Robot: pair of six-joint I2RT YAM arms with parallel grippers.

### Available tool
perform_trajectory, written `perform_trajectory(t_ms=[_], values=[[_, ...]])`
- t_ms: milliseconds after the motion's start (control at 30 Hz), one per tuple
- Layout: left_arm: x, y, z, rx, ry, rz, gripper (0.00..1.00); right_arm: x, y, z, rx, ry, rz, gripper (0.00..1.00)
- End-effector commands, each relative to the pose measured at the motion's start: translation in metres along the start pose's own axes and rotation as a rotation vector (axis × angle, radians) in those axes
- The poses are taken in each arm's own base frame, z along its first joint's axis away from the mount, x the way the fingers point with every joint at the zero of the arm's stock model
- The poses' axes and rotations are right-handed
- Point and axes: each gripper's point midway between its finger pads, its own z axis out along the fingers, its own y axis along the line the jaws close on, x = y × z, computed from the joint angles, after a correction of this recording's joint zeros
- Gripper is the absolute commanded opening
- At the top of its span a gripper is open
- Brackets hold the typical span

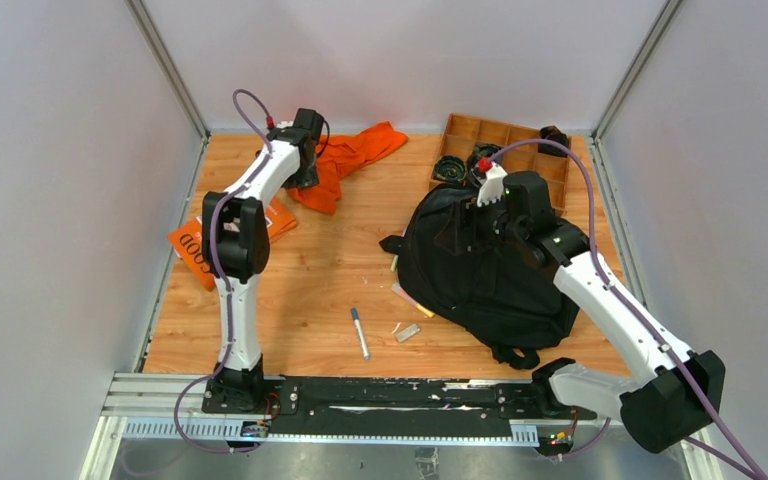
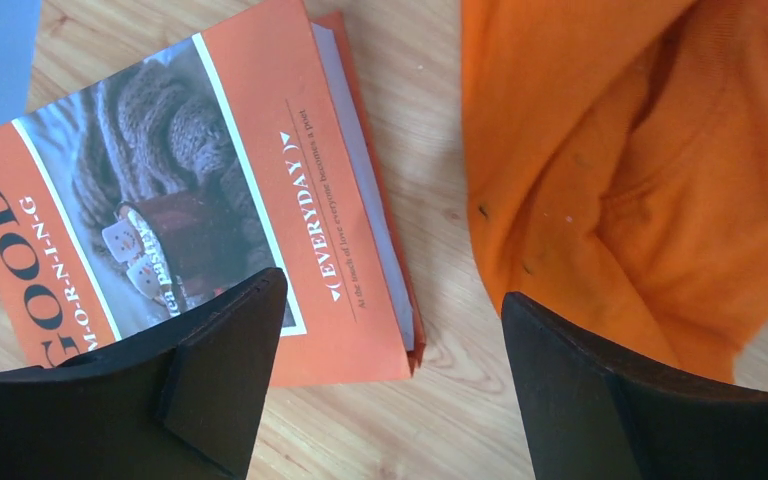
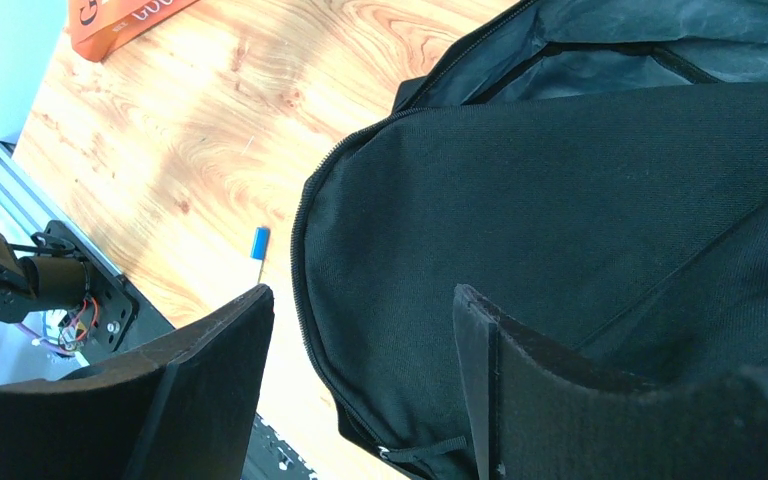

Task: Pack the student bag
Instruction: Move the book to the center of the board.

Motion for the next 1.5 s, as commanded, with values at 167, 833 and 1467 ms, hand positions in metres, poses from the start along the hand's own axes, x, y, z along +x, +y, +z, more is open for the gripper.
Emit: perform_trajectory(t_ms=[167, 833, 1467], values=[[0.005, 0.019, 0.029, -0.162, 0.009, -0.015, 0.83, 0.003, 0.0, -0.005, -0.002, 0.015, -0.026, 0.69], [0.043, 0.04, 0.055, -0.199, 0.127, -0.004, 0.47, 0.013, -0.005, -0.001, 0.008, 0.046, -0.011, 0.68], [0.06, 0.036, 0.044, -0.139, 0.184, -0.015, 0.0, 0.016, -0.005, -0.003, 0.011, 0.053, -0.007, 0.65]])
